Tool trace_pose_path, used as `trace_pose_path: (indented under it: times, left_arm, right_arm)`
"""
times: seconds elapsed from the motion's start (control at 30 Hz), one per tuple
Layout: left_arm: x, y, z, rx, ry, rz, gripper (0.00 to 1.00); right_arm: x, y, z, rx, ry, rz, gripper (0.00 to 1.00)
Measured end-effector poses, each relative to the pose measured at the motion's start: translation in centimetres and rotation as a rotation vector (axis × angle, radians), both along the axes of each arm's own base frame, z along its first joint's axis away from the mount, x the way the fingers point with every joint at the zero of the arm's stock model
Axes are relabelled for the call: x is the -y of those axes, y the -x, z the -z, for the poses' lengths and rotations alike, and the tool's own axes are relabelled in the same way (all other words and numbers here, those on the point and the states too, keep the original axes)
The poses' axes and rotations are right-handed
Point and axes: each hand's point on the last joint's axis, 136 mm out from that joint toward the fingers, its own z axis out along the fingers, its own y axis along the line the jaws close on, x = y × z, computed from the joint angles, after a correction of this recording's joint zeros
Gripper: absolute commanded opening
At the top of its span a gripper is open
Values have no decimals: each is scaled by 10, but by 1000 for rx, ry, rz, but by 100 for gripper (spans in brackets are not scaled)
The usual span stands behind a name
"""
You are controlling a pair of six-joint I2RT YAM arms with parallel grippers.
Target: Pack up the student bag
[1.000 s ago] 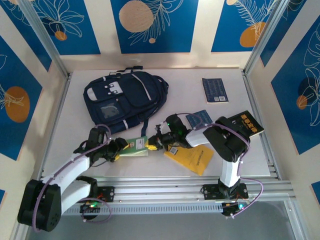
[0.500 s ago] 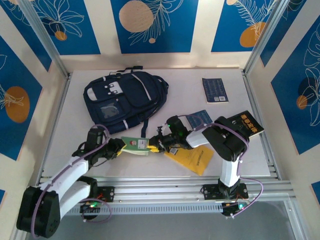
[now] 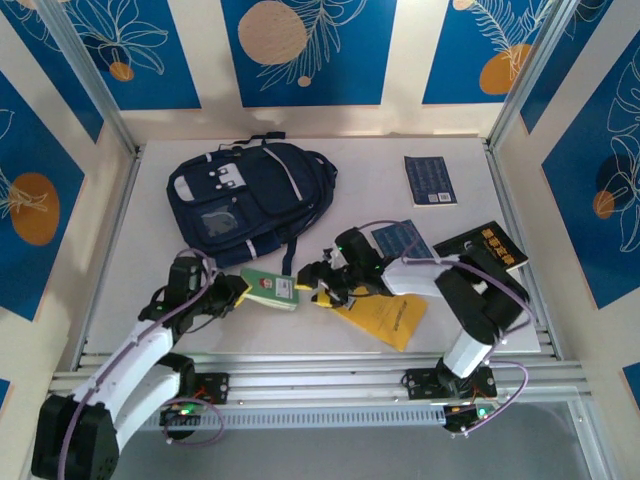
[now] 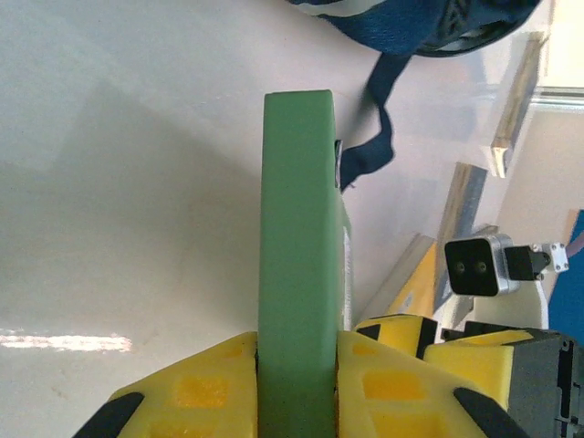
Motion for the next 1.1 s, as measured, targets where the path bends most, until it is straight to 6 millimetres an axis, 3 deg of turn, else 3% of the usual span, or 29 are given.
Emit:
trace_pose_path:
  times: [0.1, 0.27, 0.37, 0.57, 0.7, 0.87, 0.97, 1.1]
  left_arm:
    - [-1, -3, -23, 45, 25, -29, 5]
    - [-2, -12, -81, 158, 79, -68, 0]
    - [0, -17, -108, 196, 114, -77, 0]
    - [6, -23, -142, 248, 128, -40, 0]
    - [13, -25, -183, 377, 23, 86, 0]
    - [30, -13, -250, 636, -165, 319, 0]
    - [35, -3, -267, 749, -288, 419, 0]
    - [43, 7, -270, 889, -467, 544, 0]
  right_arm:
    - [10, -3, -23, 74, 21, 32, 79]
    - [25, -3, -59, 180, 18, 71, 89]
    - [28, -2, -70, 198, 9, 80, 98]
    - [31, 0, -86, 209, -14, 98, 98]
    - [40, -5, -110, 288, 12, 113, 97]
    - [60, -14, -151, 411, 13, 146, 95]
    - [74, -16, -164, 441, 20, 172, 94]
    - [87, -19, -173, 439, 37, 198, 94]
